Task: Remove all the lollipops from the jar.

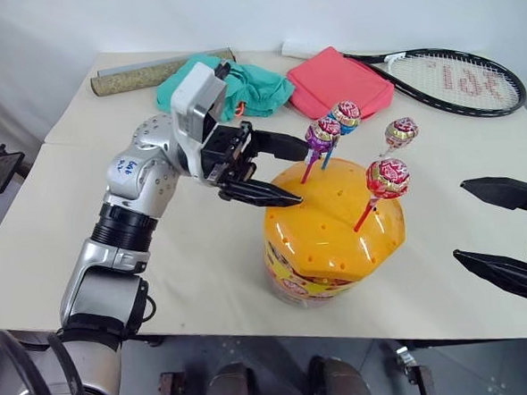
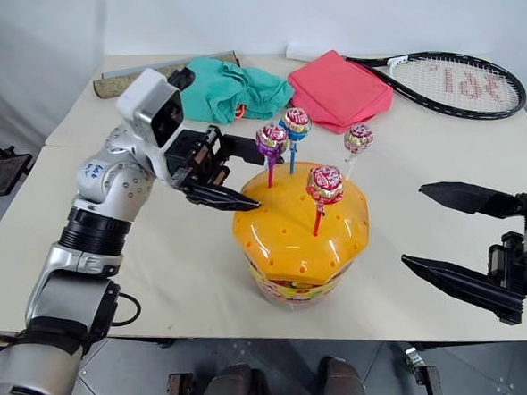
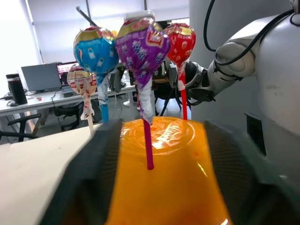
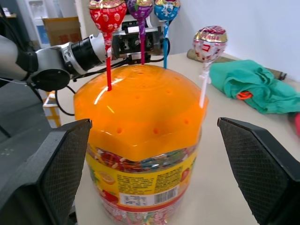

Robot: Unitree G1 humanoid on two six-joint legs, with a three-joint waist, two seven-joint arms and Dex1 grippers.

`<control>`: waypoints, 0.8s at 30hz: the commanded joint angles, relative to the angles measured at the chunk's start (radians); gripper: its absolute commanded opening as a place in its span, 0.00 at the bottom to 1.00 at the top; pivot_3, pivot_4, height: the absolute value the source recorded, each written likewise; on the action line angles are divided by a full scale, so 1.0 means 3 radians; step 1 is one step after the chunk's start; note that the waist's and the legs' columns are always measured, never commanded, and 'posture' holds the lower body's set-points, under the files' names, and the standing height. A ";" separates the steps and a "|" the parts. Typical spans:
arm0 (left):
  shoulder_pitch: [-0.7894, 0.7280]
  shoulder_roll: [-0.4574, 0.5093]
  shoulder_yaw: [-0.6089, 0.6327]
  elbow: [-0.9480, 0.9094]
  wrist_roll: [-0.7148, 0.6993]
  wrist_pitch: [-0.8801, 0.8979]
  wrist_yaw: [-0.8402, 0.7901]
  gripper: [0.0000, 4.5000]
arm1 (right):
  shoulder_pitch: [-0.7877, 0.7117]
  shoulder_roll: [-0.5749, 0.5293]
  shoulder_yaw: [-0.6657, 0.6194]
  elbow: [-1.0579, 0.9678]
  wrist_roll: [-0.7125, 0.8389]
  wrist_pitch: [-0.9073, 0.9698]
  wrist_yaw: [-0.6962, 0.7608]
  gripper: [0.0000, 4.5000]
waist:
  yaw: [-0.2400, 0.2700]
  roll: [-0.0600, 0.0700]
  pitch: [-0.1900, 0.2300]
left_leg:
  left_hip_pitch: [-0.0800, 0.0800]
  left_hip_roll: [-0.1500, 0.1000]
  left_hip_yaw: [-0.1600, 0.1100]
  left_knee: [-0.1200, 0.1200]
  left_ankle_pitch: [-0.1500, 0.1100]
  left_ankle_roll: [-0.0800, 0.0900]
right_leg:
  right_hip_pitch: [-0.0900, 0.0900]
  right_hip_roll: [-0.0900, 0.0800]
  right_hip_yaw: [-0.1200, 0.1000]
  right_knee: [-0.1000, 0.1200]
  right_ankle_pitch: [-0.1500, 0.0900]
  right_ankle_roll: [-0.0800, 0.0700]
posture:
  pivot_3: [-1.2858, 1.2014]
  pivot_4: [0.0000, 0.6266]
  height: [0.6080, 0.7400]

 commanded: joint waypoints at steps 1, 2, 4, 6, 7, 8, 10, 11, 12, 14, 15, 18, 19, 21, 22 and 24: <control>-0.0118 -0.0007 0.0006 -0.0005 -0.0064 -0.0105 -0.0374 0.37 | 0.0026 -0.0003 -0.0164 -0.0050 0.0019 -0.0100 -0.0022 1.00 | -0.0002 0.0000 0.0000 | 0.0000 0.0000 0.0000 0.0000 0.0000 0.0000 | 0.0000 0.0000 0.0000 0.0000 0.0000 0.0000 | 0.52 0.24 1.00; -0.0131 -0.0013 0.0011 0.0012 -0.0057 -0.0120 -0.0374 0.30 | 0.0030 -0.0008 -0.0168 -0.0048 0.0021 -0.0108 -0.0025 1.00 | -0.0001 0.0000 0.0000 | 0.0000 0.0000 0.0000 0.0000 0.0000 0.0000 | 0.0000 0.0000 0.0000 0.0000 0.0000 0.0000 | 0.52 0.24 1.00; -0.0162 -0.0050 0.0057 0.0066 -0.0050 -0.0169 -0.0374 0.16 | 0.0018 -0.0023 -0.0155 -0.0026 -0.0005 -0.0130 -0.0022 1.00 | 0.0004 0.0000 0.0000 | 0.0000 0.0000 0.0000 0.0000 0.0000 0.0000 | 0.0000 0.0000 0.0000 0.0000 0.0000 0.0000 | 0.52 0.24 1.00; -0.0197 -0.0064 0.0091 0.0110 -0.0052 -0.0196 -0.0374 0.02 | 0.0009 -0.0038 -0.0140 -0.0001 -0.0034 -0.0157 -0.0009 1.00 | 0.0008 0.0000 0.0000 | 0.0000 0.0000 0.0000 0.0001 0.0000 0.0000 | 0.0001 0.0000 0.0000 0.0000 0.0000 0.0000 | 0.52 0.24 1.00; -0.0220 -0.0070 0.0120 0.0126 -0.0062 -0.0191 -0.0374 0.01 | -0.0001 -0.0048 -0.0134 0.0013 -0.0046 -0.0168 -0.0005 1.00 | 0.0006 0.0000 0.0000 | 0.0000 0.0000 0.0000 0.0001 0.0000 0.0000 | 0.0001 0.0000 0.0000 0.0000 0.0000 0.0000 | 0.52 0.24 1.00; -0.0258 -0.0077 0.0184 0.0135 -0.0078 -0.0155 -0.0374 0.01 | -0.0023 -0.0065 -0.0123 0.0033 -0.0052 -0.0175 -0.0012 1.00 | 0.0006 0.0000 0.0000 | 0.0000 0.0000 0.0000 0.0001 0.0000 0.0000 | 0.0001 0.0000 0.0000 0.0000 0.0000 0.0000 | 0.52 0.24 1.00; -0.0327 -0.0090 0.0320 0.0137 -0.0116 -0.0072 -0.0374 0.01 | -0.0060 -0.0094 -0.0108 0.0064 -0.0062 -0.0180 -0.0015 1.00 | 0.0001 0.0000 0.0000 | 0.0000 0.0000 0.0000 0.0001 0.0000 0.0000 | 0.0000 0.0000 0.0000 0.0000 0.0000 0.0000 | 0.52 0.24 1.00; -0.0358 -0.0099 0.0390 0.0137 -0.0122 -0.0035 -0.0374 0.01 | -0.0076 -0.0108 -0.0101 0.0079 -0.0070 -0.0181 -0.0012 1.00 | 0.0000 0.0000 0.0000 | 0.0000 0.0000 0.0000 0.0001 0.0000 0.0000 | 0.0000 0.0000 0.0000 0.0000 0.0000 0.0000 | 0.52 0.24 1.00; -0.0387 -0.0109 0.0455 0.0142 -0.0115 -0.0008 -0.0363 0.01 | -0.0090 -0.0124 -0.0095 0.0097 -0.0081 -0.0184 -0.0004 1.00 | 0.0000 0.0000 0.0000 | 0.0000 0.0000 0.0000 0.0001 0.0000 0.0000 | 0.0000 0.0000 0.0000 0.0001 0.0000 0.0000 | 0.52 0.24 1.00; -0.0429 -0.0124 0.0558 0.0141 -0.0092 0.0034 -0.0335 0.01 | -0.0105 -0.0150 -0.0088 0.0128 -0.0097 -0.0193 0.0011 1.00 | 0.0001 0.0000 0.0000 | 0.0000 0.0000 0.0000 0.0001 0.0000 0.0001 | 0.0000 0.0000 0.0000 0.0000 0.0000 0.0000 | 0.52 0.24 1.00; -0.0456 -0.0122 0.0629 0.0139 -0.0096 0.0054 -0.0291 0.01 | -0.0123 -0.0170 -0.0077 0.0151 -0.0105 -0.0196 0.0015 1.00 | 0.0001 0.0000 0.0000 | 0.0000 0.0000 0.0000 0.0001 0.0000 0.0001 | 0.0000 0.0000 0.0000 0.0001 0.0000 0.0000 | 0.52 0.24 1.00; -0.0541 -0.0084 0.0826 0.0136 -0.0051 0.0088 -0.0089 0.01 | -0.0183 -0.0218 -0.0048 0.0203 -0.0126 -0.0191 0.0031 1.00 | -0.0001 0.0000 0.0000 | 0.0000 0.0000 0.0000 0.0001 0.0000 0.0001 | 0.0000 0.0000 0.0000 0.0001 0.0000 0.0000 | 0.52 0.24 1.00; -0.0557 -0.0071 0.0870 0.0128 -0.0022 0.0095 -0.0042 0.01 | -0.0192 -0.0226 -0.0046 0.0210 -0.0132 -0.0189 0.0038 1.00 | -0.0003 0.0000 0.0000 | 0.0000 0.0000 0.0000 0.0001 0.0000 0.0001 | 0.0000 0.0000 0.0000 0.0001 0.0000 0.0000 | 0.52 0.24 1.00; -0.0579 0.0142 0.0870 0.0159 0.0318 0.0095 0.0261 0.01 | -0.0221 -0.0253 -0.0041 0.0233 -0.0133 -0.0180 0.0038 1.00 | -0.0003 0.0000 0.0000 | 0.0000 0.0000 0.0000 0.0001 0.0000 0.0001 | 0.0000 0.0000 0.0000 0.0001 0.0000 0.0000 | 0.52 0.24 1.00; -0.0581 0.0239 0.0850 0.0178 0.0491 0.0103 0.0397 0.01 | -0.0231 -0.0263 -0.0039 0.0242 -0.0131 -0.0176 0.0034 1.00 | -0.0005 0.0000 0.0000 | 0.0000 0.0000 0.0000 0.0001 0.0000 0.0001 | 0.0000 0.0000 0.0000 0.0001 0.0000 0.0000 | 0.52 0.24 1.00; -0.0580 0.0437 0.0775 0.0255 0.0837 0.0345 0.0847 0.01 | -0.0229 -0.0260 -0.0031 0.0247 -0.0148 -0.0179 0.0042 1.00 | -0.0008 0.0000 0.0000 | 0.0002 0.0000 0.0000 0.0000 0.0000 0.0001 | 0.0000 0.0000 0.0000 0.0002 0.0000 0.0000 | 0.52 0.24 1.00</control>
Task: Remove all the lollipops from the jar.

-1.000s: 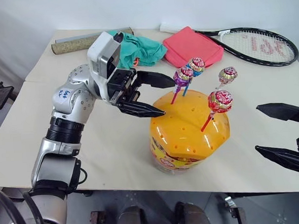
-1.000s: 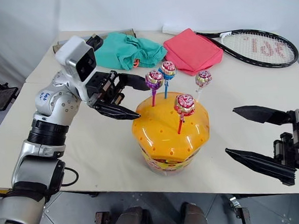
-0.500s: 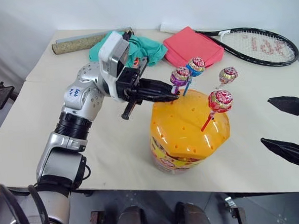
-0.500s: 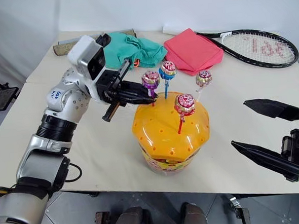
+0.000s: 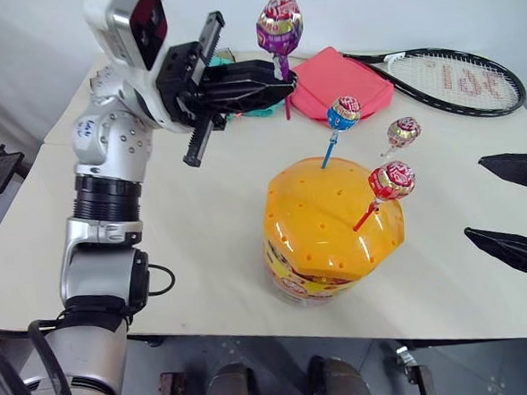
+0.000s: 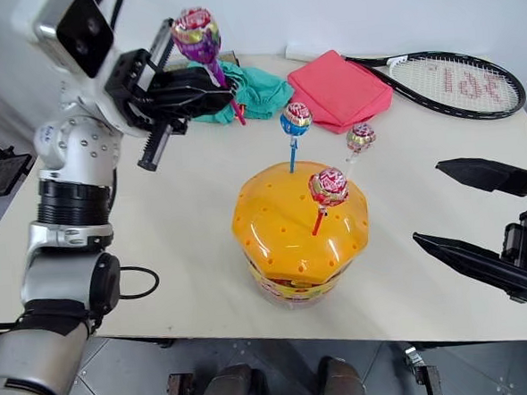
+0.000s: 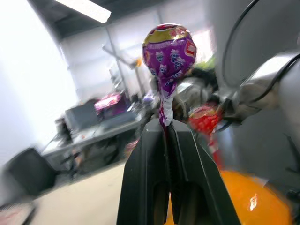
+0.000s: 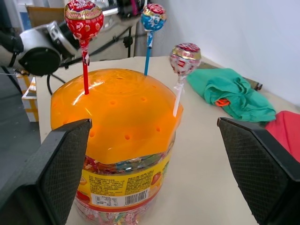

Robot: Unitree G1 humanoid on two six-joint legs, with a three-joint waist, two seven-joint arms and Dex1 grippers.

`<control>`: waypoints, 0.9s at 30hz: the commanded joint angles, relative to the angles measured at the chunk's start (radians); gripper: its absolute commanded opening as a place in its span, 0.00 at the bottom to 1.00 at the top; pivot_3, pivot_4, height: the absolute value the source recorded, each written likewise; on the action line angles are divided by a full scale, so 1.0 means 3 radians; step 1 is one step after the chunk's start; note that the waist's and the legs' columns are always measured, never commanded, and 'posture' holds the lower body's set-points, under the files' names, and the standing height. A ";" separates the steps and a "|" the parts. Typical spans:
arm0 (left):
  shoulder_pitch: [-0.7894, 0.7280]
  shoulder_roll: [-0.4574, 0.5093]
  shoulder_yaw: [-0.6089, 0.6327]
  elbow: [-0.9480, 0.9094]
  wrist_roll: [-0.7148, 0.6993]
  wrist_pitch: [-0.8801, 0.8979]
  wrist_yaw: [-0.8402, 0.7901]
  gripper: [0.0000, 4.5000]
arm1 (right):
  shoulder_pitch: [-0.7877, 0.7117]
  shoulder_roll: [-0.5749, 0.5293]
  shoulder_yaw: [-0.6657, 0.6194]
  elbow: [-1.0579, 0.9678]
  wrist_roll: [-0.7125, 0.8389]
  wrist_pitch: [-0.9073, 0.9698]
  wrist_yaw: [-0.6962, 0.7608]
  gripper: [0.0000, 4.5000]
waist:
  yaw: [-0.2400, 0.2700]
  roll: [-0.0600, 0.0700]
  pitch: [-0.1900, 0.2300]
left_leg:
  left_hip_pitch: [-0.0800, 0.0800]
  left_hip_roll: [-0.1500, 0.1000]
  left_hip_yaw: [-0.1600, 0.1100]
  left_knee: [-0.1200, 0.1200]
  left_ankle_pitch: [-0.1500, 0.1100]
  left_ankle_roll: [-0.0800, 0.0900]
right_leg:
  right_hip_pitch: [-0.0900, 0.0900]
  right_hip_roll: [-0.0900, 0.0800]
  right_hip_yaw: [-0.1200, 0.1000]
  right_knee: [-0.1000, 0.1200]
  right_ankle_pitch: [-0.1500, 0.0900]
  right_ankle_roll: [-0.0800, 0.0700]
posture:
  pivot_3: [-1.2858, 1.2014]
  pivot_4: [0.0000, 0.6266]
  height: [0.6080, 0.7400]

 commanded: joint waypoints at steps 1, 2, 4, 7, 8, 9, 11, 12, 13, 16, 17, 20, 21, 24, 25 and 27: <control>-0.0059 0.0268 -0.0026 0.0109 0.0536 0.0336 0.0679 0.01 | -0.0022 -0.0019 -0.0059 0.0018 -0.0007 -0.0041 0.0014 1.00 | -0.0001 0.0001 0.0000 | 0.0001 0.0000 0.0000 -0.0001 0.0000 0.0000 | 0.0000 0.0000 0.0001 0.0001 0.0000 0.0000 | 0.52 0.24 1.00; -0.0028 0.0356 -0.0053 0.0102 0.0638 0.0577 0.0876 0.01 | -0.0029 -0.0013 -0.0040 0.0023 -0.0017 -0.0047 0.0010 1.00 | -0.0001 0.0000 0.0000 | 0.0002 0.0000 0.0000 -0.0001 0.0000 0.0000 | 0.0000 0.0000 0.0001 0.0002 0.0000 0.0000 | 0.52 0.24 1.00; 0.0060 0.0518 -0.0180 0.0028 0.0860 0.1042 0.1135 0.01 | -0.0050 -0.0008 0.0002 0.0034 -0.0031 -0.0055 0.0004 1.00 | 0.0005 -0.0001 0.0000 | 0.0001 0.0000 0.0000 0.0000 0.0000 0.0000 | 0.0000 0.0000 0.0001 0.0002 0.0000 0.0000 | 0.52 0.24 1.00; 0.0223 0.0677 -0.0394 -0.0101 0.1148 0.1497 0.1345 0.01 | -0.0099 -0.0014 0.0074 0.0067 -0.0064 -0.0064 0.0020 1.00 | 0.0010 -0.0001 0.0000 | 0.0001 -0.0001 0.0000 0.0001 0.0000 0.0000 | 0.0000 -0.0001 0.0002 0.0004 0.0000 0.0000 | 0.52 0.24 1.00; 0.0327 0.0766 -0.0504 -0.0131 0.1278 0.1672 0.1417 0.01 | -0.0129 -0.0018 0.0115 0.0085 -0.0075 -0.0072 0.0024 1.00 | 0.0007 -0.0001 0.0000 | 0.0001 -0.0001 0.0000 0.0000 0.0000 0.0000 | 0.0000 -0.0001 0.0002 0.0004 0.0000 0.0000 | 0.52 0.24 1.00; 0.0396 0.0823 -0.0573 -0.0153 0.1367 0.1795 0.1463 0.01 | -0.0153 -0.0021 0.0146 0.0099 -0.0084 -0.0076 0.0025 1.00 | 0.0005 -0.0001 0.0000 | 0.0001 -0.0001 0.0000 0.0001 0.0000 0.0000 | 0.0000 -0.0001 0.0002 0.0004 0.0000 0.0000 | 0.52 0.24 1.00; 0.0503 0.0918 -0.0706 -0.0191 0.1526 0.2022 0.1537 0.01 | -0.0191 -0.0020 0.0201 0.0119 -0.0105 -0.0083 0.0034 1.00 | 0.0000 -0.0001 0.0000 | 0.0001 -0.0001 0.0001 0.0000 0.0000 0.0000 | -0.0002 0.0000 0.0003 0.0005 0.0000 0.0000 | 0.52 0.24 1.00; 0.0549 0.0964 -0.0778 -0.0190 0.1608 0.2141 0.1574 0.01 | -0.0208 -0.0014 0.0227 0.0126 -0.0117 -0.0084 0.0042 1.00 | -0.0003 -0.0001 0.0000 | 0.0001 0.0000 0.0002 0.0000 0.0000 0.0000 | -0.0004 0.0000 0.0004 0.0006 0.0000 0.0000 | 0.52 0.24 1.00; 0.0593 0.1011 -0.0860 -0.0188 0.1701 0.2236 0.1606 0.01 | -0.0223 -0.0008 0.0249 0.0133 -0.0126 -0.0085 0.0052 1.00 | -0.0003 -0.0002 0.0001 | 0.0000 0.0000 0.0003 0.0000 0.0000 0.0000 | -0.0005 0.0000 0.0004 0.0007 0.0000 0.0000 | 0.52 0.24 1.00; 0.0679 0.1103 -0.1020 -0.0136 0.1931 0.2353 0.1698 0.01 | -0.0272 0.0001 0.0321 0.0159 -0.0155 -0.0096 0.0063 1.00 | 0.0009 -0.0003 0.0001 | -0.0001 0.0000 0.0003 0.0000 0.0000 0.0000 | -0.0004 0.0000 0.0004 0.0007 0.0000 0.0000 | 0.52 0.24 1.00; 0.0708 0.1139 -0.1078 -0.0109 0.2008 0.2349 0.1707 0.01 | -0.0290 0.0002 0.0351 0.0172 -0.0169 -0.0101 0.0066 1.00 | 0.0010 -0.0004 0.0000 | 0.0000 0.0000 0.0003 0.0000 0.0000 0.0000 | -0.0004 0.0000 0.0004 0.0007 0.0000 0.0000 | 0.52 0.24 1.00; 0.0738 0.1211 -0.1181 -0.0090 0.2099 0.2445 0.1612 0.01 | -0.0354 0.0005 0.0430 0.0216 -0.0215 -0.0119 0.0076 1.00 | 0.0010 -0.0004 0.0000 | 0.0000 0.0000 0.0004 0.0000 0.0000 0.0000 | -0.0004 0.0000 0.0004 0.0007 0.0000 0.0000 | 0.52 0.24 1.00; 0.0729 0.1231 -0.1201 -0.0094 0.2093 0.2522 0.1550 0.05 | -0.0375 0.0003 0.0454 0.0232 -0.0229 -0.0125 0.0079 1.00 | 0.0012 -0.0004 0.0000 | 0.0000 0.0000 0.0004 0.0000 0.0000 0.0000 | -0.0005 0.0000 0.0004 0.0007 0.0000 0.0000 | 0.52 0.24 1.00; 0.0720 0.1254 -0.1189 -0.0124 0.2105 0.2573 0.1470 0.21 | -0.0404 0.0001 0.0491 0.0250 -0.0247 -0.0137 0.0085 1.00 | 0.0012 -0.0006 0.0000 | -0.0001 0.0000 0.0004 0.0001 0.0000 0.0000 | -0.0004 0.0000 0.0004 0.0008 0.0000 0.0000 | 0.52 0.24 1.00; 0.0710 0.1259 -0.1157 -0.0144 0.2117 0.2538 0.1476 0.28 | -0.0416 -0.0002 0.0506 0.0256 -0.0253 -0.0141 0.0088 1.00 | 0.0010 -0.0006 0.0000 | -0.0001 0.0000 0.0004 0.0001 0.0000 0.0000 | -0.0005 0.0000 0.0004 0.0008 0.0000 0.0000 | 0.52 0.24 1.00; 0.0700 0.1264 -0.1118 -0.0167 0.2134 0.2501 0.1480 0.43 | -0.0429 -0.0002 0.0522 0.0262 -0.0262 -0.0145 0.0092 1.00 | 0.0004 -0.0006 0.0000 | -0.0001 0.0000 0.0004 0.0001 0.0000 0.0000 | -0.0006 0.0000 0.0005 0.0009 0.0000 0.0000 | 0.52 0.24 1.00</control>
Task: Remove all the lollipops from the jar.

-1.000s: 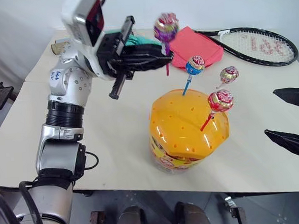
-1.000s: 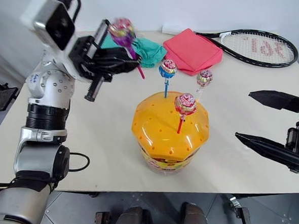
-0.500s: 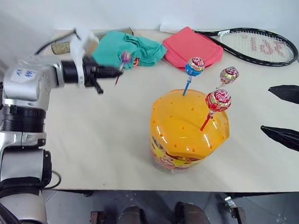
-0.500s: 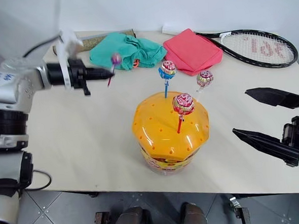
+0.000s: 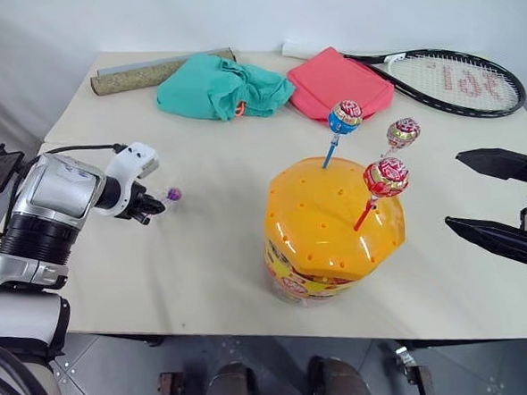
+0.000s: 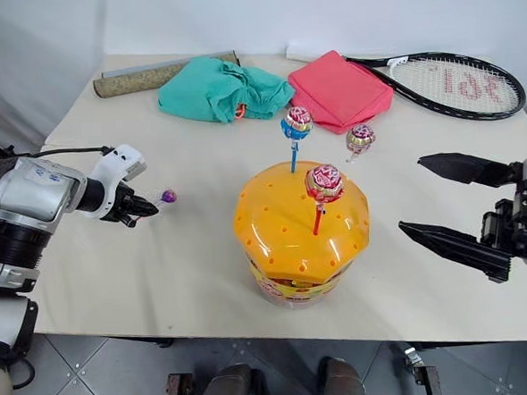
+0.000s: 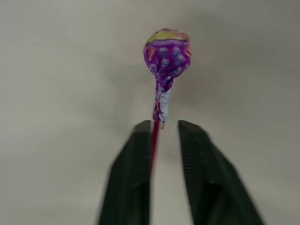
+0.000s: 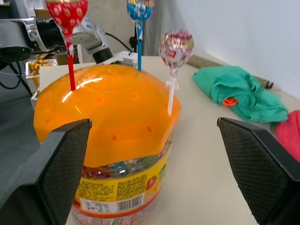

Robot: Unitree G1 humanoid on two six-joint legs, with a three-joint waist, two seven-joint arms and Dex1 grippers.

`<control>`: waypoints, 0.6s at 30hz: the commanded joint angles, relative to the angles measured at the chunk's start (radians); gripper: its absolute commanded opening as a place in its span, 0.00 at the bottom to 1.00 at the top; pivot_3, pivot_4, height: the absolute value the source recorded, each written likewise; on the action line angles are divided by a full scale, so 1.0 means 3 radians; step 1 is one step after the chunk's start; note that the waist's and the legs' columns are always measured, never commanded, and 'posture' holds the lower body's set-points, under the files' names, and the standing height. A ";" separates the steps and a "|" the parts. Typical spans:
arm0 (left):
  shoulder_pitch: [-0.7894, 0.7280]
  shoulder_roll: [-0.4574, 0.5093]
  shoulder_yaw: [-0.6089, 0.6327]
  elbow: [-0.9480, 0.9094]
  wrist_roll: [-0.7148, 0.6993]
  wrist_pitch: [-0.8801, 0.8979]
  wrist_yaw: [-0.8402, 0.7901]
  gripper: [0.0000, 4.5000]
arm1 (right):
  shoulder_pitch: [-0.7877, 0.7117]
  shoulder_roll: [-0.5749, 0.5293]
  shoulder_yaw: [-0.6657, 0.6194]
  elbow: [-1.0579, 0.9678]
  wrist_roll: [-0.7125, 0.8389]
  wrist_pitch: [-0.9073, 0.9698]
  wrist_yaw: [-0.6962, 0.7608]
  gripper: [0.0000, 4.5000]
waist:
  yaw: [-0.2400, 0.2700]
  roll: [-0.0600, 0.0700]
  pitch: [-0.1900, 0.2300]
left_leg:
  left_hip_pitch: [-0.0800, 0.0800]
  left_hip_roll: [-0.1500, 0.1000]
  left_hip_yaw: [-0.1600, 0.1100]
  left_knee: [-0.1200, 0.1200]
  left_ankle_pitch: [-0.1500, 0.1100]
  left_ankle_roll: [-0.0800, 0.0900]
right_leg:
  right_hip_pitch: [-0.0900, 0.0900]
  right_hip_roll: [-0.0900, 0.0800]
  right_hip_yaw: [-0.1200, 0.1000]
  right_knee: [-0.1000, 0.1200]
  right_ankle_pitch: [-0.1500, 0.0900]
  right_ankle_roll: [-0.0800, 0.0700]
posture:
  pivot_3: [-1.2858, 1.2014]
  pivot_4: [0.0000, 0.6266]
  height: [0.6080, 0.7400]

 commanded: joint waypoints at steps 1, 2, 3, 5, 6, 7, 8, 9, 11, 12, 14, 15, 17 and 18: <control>-0.0099 0.0120 0.0088 -0.0153 0.0064 -0.0032 -0.0057 0.50 | -0.0059 -0.0005 -0.0034 0.0005 -0.0002 -0.0065 0.0031 1.00 | -0.0004 0.0000 0.0000 | 0.0000 0.0000 0.0000 0.0000 0.0000 0.0000 | 0.0000 0.0000 0.0000 0.0000 0.0000 0.0000 | 0.52 0.24 1.00; -0.0160 0.0172 0.0080 -0.0219 0.0046 -0.0020 -0.0149 0.57 | -0.0079 -0.0017 -0.0026 0.0020 -0.0008 -0.0062 0.0037 1.00 | -0.0006 -0.0001 0.0001 | 0.0000 0.0000 0.0000 0.0000 0.0000 0.0000 | 0.0000 0.0000 0.0000 0.0000 0.0000 0.0000 | 0.52 0.24 1.00; -0.0217 0.0214 0.0100 -0.0290 0.0019 -0.0038 -0.0229 0.63 | -0.0099 -0.0026 -0.0022 0.0033 -0.0018 -0.0063 0.0044 1.00 | -0.0005 -0.0002 0.0001 | 0.0000 0.0000 0.0000 0.0000 0.0000 0.0000 | -0.0001 0.0000 0.0000 0.0001 0.0000 0.0000 | 0.52 0.24 1.00; -0.0287 0.0236 0.0200 -0.0386 -0.0042 -0.0148 -0.0326 0.78 | -0.0130 -0.0037 -0.0014 0.0057 -0.0037 -0.0070 0.0055 1.00 | 0.0003 -0.0007 0.0004 | 0.0000 0.0000 0.0000 0.0000 0.0000 0.0000 | -0.0001 0.0000 0.0000 0.0002 0.0000 0.0000 | 0.52 0.24 1.00; -0.0317 0.0207 0.0288 -0.0419 -0.0103 -0.0229 -0.0363 0.86 | -0.0148 -0.0040 -0.0009 0.0069 -0.0047 -0.0075 0.0058 1.00 | 0.0008 -0.0007 0.0004 | -0.0001 0.0000 0.0000 0.0001 0.0000 0.0000 | -0.0001 0.0000 0.0000 0.0002 0.0000 0.0000 | 0.52 0.24 1.00; -0.0350 0.0161 0.0383 -0.0448 -0.0172 -0.0303 -0.0393 0.92 | -0.0160 -0.0042 -0.0005 0.0078 -0.0057 -0.0078 0.0063 1.00 | 0.0011 -0.0007 0.0004 | -0.0001 0.0000 0.0000 0.0002 0.0000 0.0000 | -0.0001 -0.0001 0.0000 0.0002 0.0000 0.0000 | 0.52 0.24 1.00; -0.0393 0.0116 0.0460 -0.0465 -0.0230 -0.0338 -0.0414 0.99 | -0.0172 -0.0043 -0.0002 0.0082 -0.0064 -0.0081 0.0069 1.00 | 0.0012 -0.0007 0.0004 | -0.0001 0.0000 0.0000 0.0003 0.0000 0.0000 | -0.0001 -0.0001 0.0001 0.0003 0.0000 0.0000 | 0.52 0.24 1.00; -0.0431 0.0076 0.0513 -0.0470 -0.0270 -0.0374 -0.0438 1.00 | -0.0183 -0.0043 0.0002 0.0083 -0.0070 -0.0079 0.0071 1.00 | 0.0011 -0.0007 0.0004 | -0.0001 0.0000 0.0000 0.0003 0.0000 0.0000 | -0.0001 -0.0001 0.0000 0.0003 0.0000 0.0000 | 0.52 0.24 1.00; -0.0474 -0.0024 0.0666 -0.0463 -0.0372 -0.0524 -0.0475 1.00 | -0.0206 -0.0042 0.0002 0.0078 -0.0082 -0.0079 0.0069 1.00 | 0.0007 -0.0007 0.0004 | -0.0001 0.0000 0.0000 0.0004 0.0000 0.0000 | 0.0000 -0.0002 0.0001 0.0004 0.0000 0.0000 | 0.52 0.24 1.00; -0.0482 -0.0094 0.0773 -0.0452 -0.0452 -0.0647 -0.0504 1.00 | -0.0215 -0.0041 -0.0007 0.0072 -0.0082 -0.0073 0.0067 1.00 | 0.0001 -0.0007 0.0004 | -0.0001 0.0000 0.0000 0.0004 0.0000 0.0000 | 0.0000 -0.0002 0.0001 0.0004 0.0000 0.0000 | 0.52 0.24 1.00; -0.0464 -0.0352 0.1126 -0.0421 -0.0788 -0.1082 -0.0677 1.00 | -0.0216 -0.0039 -0.0050 0.0061 -0.0067 -0.0055 0.0056 1.00 | -0.0001 -0.0008 0.0004 | 0.0000 0.0001 0.0000 0.0004 0.0000 0.0000 | -0.0001 -0.0001 0.0001 0.0006 0.0000 0.0000 | 0.52 0.24 1.00; -0.0458 -0.0485 0.1271 -0.0392 -0.0958 -0.1263 -0.0797 1.00 | -0.0206 -0.0038 -0.0073 0.0057 -0.0069 -0.0053 0.0061 1.00 | 0.0000 -0.0008 0.0004 | -0.0001 0.0001 0.0000 0.0005 0.0000 0.0000 | -0.0002 -0.0002 0.0000 0.0007 0.0000 0.0000 | 0.52 0.24 1.00; -0.0449 -0.0730 0.1495 -0.0293 -0.1248 -0.1587 -0.1074 1.00 | -0.0183 -0.0036 -0.0109 0.0046 -0.0074 -0.0053 0.0073 1.00 | 0.0002 -0.0008 0.0004 | -0.0002 0.0001 -0.0001 0.0009 0.0000 0.0000 | -0.0002 -0.0002 0.0000 0.0008 0.0000 0.0000 | 0.52 0.24 1.00; -0.0428 -0.0862 0.1568 -0.0219 -0.1405 -0.1835 -0.1401 1.00 | -0.0172 -0.0035 -0.0142 0.0029 -0.0060 -0.0047 0.0068 1.00 | -0.0001 -0.0008 0.0004 | -0.0002 0.0001 0.0000 0.0009 0.0000 0.0001 | -0.0002 -0.0003 0.0000 0.0008 0.0000 0.0000 | 0.52 0.24 1.00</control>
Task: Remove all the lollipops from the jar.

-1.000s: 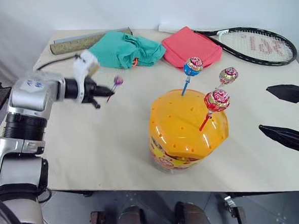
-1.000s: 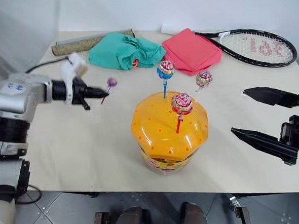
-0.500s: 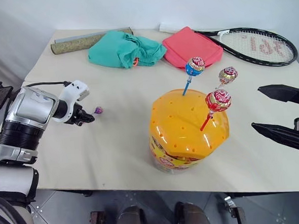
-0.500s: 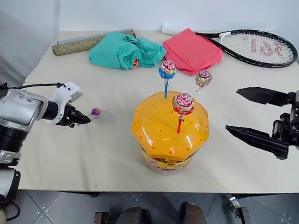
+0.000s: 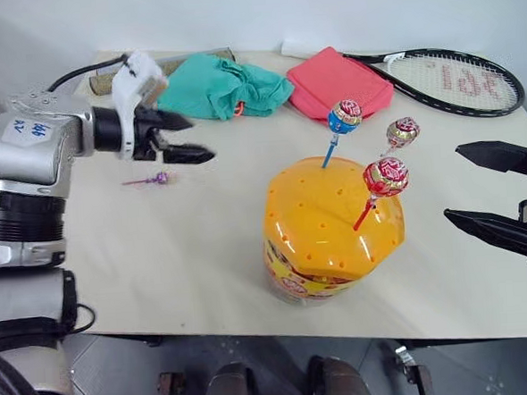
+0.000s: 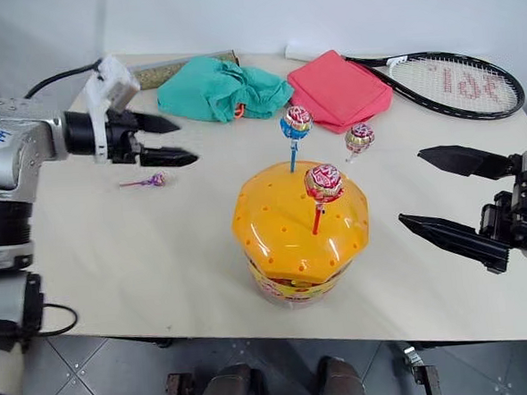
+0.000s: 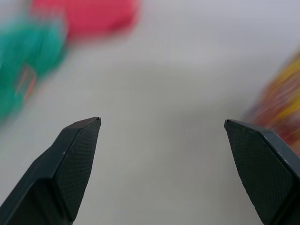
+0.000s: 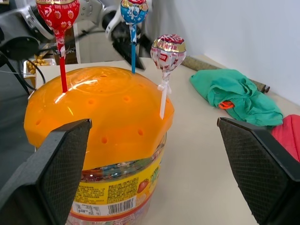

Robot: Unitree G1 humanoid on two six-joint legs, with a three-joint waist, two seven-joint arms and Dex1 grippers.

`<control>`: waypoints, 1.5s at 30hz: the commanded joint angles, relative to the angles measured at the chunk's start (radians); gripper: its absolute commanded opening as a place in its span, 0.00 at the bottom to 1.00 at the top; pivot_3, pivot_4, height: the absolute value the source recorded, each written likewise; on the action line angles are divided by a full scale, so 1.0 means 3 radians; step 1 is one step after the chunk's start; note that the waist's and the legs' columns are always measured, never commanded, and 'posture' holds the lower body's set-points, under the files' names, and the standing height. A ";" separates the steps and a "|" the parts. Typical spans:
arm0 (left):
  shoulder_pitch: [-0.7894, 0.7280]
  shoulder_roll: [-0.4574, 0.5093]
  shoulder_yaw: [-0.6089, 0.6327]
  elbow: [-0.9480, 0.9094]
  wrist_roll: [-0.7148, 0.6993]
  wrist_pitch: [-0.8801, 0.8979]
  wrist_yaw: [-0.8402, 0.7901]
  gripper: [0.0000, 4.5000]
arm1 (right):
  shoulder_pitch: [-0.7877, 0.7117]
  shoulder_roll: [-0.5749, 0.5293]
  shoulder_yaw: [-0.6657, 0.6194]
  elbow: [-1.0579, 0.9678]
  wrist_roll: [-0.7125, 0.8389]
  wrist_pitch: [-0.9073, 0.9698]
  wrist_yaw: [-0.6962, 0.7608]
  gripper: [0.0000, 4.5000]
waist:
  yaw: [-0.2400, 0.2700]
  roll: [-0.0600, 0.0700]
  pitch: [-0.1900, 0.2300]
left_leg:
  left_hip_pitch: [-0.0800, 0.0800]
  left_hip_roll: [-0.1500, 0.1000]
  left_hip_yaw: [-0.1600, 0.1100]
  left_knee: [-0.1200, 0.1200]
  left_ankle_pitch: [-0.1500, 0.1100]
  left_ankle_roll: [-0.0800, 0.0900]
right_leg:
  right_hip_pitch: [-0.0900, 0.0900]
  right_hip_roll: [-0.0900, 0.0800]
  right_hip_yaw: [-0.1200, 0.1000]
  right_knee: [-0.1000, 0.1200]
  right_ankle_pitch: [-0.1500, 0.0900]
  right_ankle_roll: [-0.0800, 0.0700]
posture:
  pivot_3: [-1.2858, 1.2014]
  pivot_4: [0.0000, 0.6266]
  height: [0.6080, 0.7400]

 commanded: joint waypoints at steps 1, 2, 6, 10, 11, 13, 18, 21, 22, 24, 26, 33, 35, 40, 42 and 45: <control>-0.0012 -0.0248 0.0295 0.0174 -0.0483 -0.0725 -0.0813 1.00 | 0.0022 -0.0032 -0.0232 -0.0081 0.0049 -0.0035 -0.0001 1.00 | -0.0006 0.0000 0.0000 | 0.0000 0.0000 0.0000 0.0000 0.0000 0.0000 | 0.0000 0.0000 0.0000 0.0000 0.0000 0.0000 | 0.52 0.24 1.00; -0.0014 -0.0318 0.0269 0.0249 -0.0516 -0.0873 -0.1023 1.00 | 0.0034 -0.0031 -0.0265 -0.0102 0.0067 -0.0025 -0.0013 1.00 | -0.0010 0.0000 0.0000 | 0.0001 0.0000 0.0002 0.0000 0.0000 0.0000 | -0.0001 0.0000 0.0000 0.0002 0.0000 0.0000 | 0.52 0.24 1.00; -0.0163 -0.0569 0.0130 0.0492 -0.0527 -0.0930 -0.1210 1.00 | 0.0169 0.0009 -0.0446 -0.0225 0.0143 0.0016 -0.0037 1.00 | -0.0002 0.0000 0.0000 | 0.0001 -0.0001 0.0003 0.0001 0.0000 0.0000 | 0.0000 0.0001 0.0001 0.0002 0.0000 0.0000 | 0.52 0.24 1.00; -0.0313 -0.0801 -0.0079 0.0731 -0.0599 -0.1051 -0.1319 1.00 | 0.0428 0.0088 -0.0717 -0.0406 0.0319 0.0073 -0.0063 1.00 | 0.0020 -0.0003 0.0000 | -0.0001 -0.0002 0.0001 0.0005 -0.0001 0.0002 | 0.0001 0.0000 0.0000 0.0002 0.0000 0.0000 | 0.52 0.24 1.00; -0.0341 -0.0840 -0.0144 0.0789 -0.0604 -0.1096 -0.1320 1.00 | 0.0483 0.0103 -0.0769 -0.0449 0.0368 0.0084 -0.0079 1.00 | 0.0016 -0.0003 0.0000 | -0.0001 -0.0002 0.0000 0.0005 -0.0001 0.0003 | 0.0001 -0.0001 0.0000 0.0002 0.0000 0.0000 | 0.52 0.24 1.00; -0.0398 -0.0931 -0.0275 0.0893 -0.0621 -0.1182 -0.1320 1.00 | 0.0583 0.0145 -0.0862 -0.0540 0.0485 0.0102 -0.0133 1.00 | 0.0006 -0.0003 -0.0001 | -0.0001 -0.0002 0.0000 0.0006 -0.0002 0.0004 | 0.0001 -0.0001 0.0001 0.0002 0.0000 0.0000 | 0.52 0.24 1.00; -0.0494 -0.1080 -0.0509 0.0939 -0.0822 -0.1189 -0.1320 1.00 | 0.0774 0.0261 -0.0949 -0.0663 0.0497 0.0020 -0.0251 1.00 | -0.0005 -0.0003 -0.0001 | 0.0001 -0.0002 0.0001 0.0005 -0.0002 0.0004 | 0.0001 0.0000 0.0002 0.0003 0.0000 0.0000 | 0.52 0.24 1.00; -0.0517 -0.1114 -0.0690 0.0887 -0.0930 -0.1239 -0.1320 1.00 | 0.0893 0.0354 -0.0985 -0.0741 0.0483 -0.0031 -0.0300 1.00 | -0.0005 -0.0003 -0.0001 | 0.0001 -0.0002 0.0001 0.0005 -0.0002 0.0004 | 0.0001 0.0000 0.0004 0.0003 0.0000 0.0000 | 0.52 0.24 1.00; -0.0546 -0.1152 -0.0658 0.0939 -0.0920 -0.1277 -0.1320 0.96 | 0.0925 0.0380 -0.0999 -0.0765 0.0479 -0.0048 -0.0325 1.00 | 0.0000 -0.0003 -0.0001 | 0.0001 -0.0002 0.0001 0.0005 -0.0002 0.0004 | 0.0001 0.0000 0.0004 0.0003 0.0000 0.0000 | 0.52 0.24 1.00; -0.0599 -0.1162 -0.0665 0.1015 -0.0883 -0.1349 -0.1320 0.86 | 0.0976 0.0428 -0.1020 -0.0804 0.0465 -0.0099 -0.0367 1.00 | 0.0001 -0.0003 -0.0001 | 0.0000 -0.0002 0.0001 0.0006 -0.0002 0.0004 | 0.0001 0.0000 0.0004 0.0002 0.0000 0.0000 | 0.52 0.24 1.00; -0.0630 -0.1156 -0.0672 0.1036 -0.0918 -0.1370 -0.1320 0.73 | 0.1032 0.0466 -0.1031 -0.0836 0.0457 -0.0137 -0.0389 1.00 | 0.0001 -0.0003 -0.0001 | 0.0000 -0.0003 0.0002 0.0006 -0.0002 0.0004 | 0.0002 0.0000 0.0005 0.0002 0.0000 0.0000 | 0.52 0.24 1.00; -0.0718 -0.1167 -0.0609 0.1027 -0.1014 -0.1362 -0.1320 0.29 | 0.1153 0.0526 -0.0975 -0.0870 0.0398 -0.0275 -0.0422 1.00 | 0.0000 -0.0003 -0.0001 | 0.0001 -0.0003 0.0001 0.0006 -0.0002 0.0004 | 0.0002 0.0000 0.0006 0.0002 0.0000 0.0000 | 0.52 0.24 1.00; -0.0752 -0.1188 -0.0526 0.1025 -0.0999 -0.1350 -0.1313 0.15 | 0.1145 0.0505 -0.0947 -0.0848 0.0380 -0.0300 -0.0429 1.00 | 0.0001 -0.0003 -0.0001 | 0.0001 -0.0003 0.0001 0.0006 -0.0002 0.0004 | 0.0002 0.0000 0.0005 0.0002 0.0000 0.0000 | 0.52 0.24 1.00; -0.0863 -0.1201 -0.0303 0.0959 -0.0994 -0.1253 -0.1199 0.01 | 0.1083 0.0421 -0.0885 -0.0768 0.0355 -0.0324 -0.0421 1.00 | -0.0002 -0.0003 -0.0001 | 0.0001 -0.0003 0.0001 0.0006 -0.0003 0.0004 | 0.0002 0.0000 0.0005 0.0002 0.0000 0.0000 | 0.52 0.24 1.00; -0.0918 -0.1137 -0.0188 0.0908 -0.0972 -0.1164 -0.1005 0.01 | 0.1041 0.0370 -0.0850 -0.0720 0.0345 -0.0328 -0.0406 1.00 | -0.0006 -0.0003 -0.0001 | 0.0002 -0.0003 0.0002 0.0006 -0.0003 0.0005 | 0.0002 0.0000 0.0006 0.0002 0.0000 0.0000 | 0.52 0.24 1.00; -0.0982 -0.0954 -0.0157 0.0888 -0.0732 -0.0989 -0.0644 0.01 | 0.0976 0.0307 -0.0806 -0.0654 0.0337 -0.0320 -0.0388 1.00 | -0.0012 -0.0003 -0.0001 | 0.0002 -0.0002 0.0002 0.0006 -0.0003 0.0004 | 0.0001 0.0000 0.0006 0.0002 0.0000 0.0000 | 0.52 0.24 1.00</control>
